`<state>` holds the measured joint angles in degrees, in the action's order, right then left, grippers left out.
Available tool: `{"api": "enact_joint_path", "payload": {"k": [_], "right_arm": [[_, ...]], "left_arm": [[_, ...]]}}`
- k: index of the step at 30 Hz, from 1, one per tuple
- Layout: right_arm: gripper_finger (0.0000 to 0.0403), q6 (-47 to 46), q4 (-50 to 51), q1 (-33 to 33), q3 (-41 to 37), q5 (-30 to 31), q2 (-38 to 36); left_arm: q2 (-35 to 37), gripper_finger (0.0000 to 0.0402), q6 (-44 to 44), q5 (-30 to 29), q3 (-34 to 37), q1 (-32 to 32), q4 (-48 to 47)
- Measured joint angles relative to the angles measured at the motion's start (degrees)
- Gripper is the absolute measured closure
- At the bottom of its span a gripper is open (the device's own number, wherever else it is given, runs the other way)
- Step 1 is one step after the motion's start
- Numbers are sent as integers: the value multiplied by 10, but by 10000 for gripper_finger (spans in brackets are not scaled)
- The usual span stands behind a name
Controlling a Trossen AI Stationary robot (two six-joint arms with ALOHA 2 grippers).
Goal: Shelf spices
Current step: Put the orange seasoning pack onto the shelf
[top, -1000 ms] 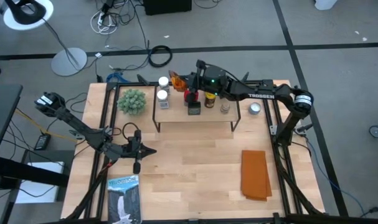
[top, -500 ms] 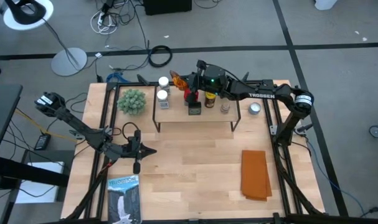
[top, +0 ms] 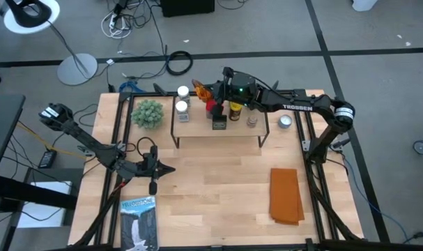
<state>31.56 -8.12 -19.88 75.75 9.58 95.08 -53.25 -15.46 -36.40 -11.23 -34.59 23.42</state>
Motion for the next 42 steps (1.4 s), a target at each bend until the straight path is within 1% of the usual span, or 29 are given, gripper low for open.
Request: {"api": "enact_joint_path", "payload": {"k": [5,14,19,36,42], "right_arm": [[385,-1,23,0,0,0,-6],[384,-6,22,0,0,-3,-6],[378,-16,48,0,0,-3,-6],[366,-22,56,0,1,-3,-6],[366,-41,59,1,1,-7,-6]], "left_arm": [[0,396,0,0,0,0,0],[0,396,0,0,0,0,9],[0,396,0,0,0,0,8],[0,396,0,0,0,0,8],[0,396,0,0,0,0,8]]}}
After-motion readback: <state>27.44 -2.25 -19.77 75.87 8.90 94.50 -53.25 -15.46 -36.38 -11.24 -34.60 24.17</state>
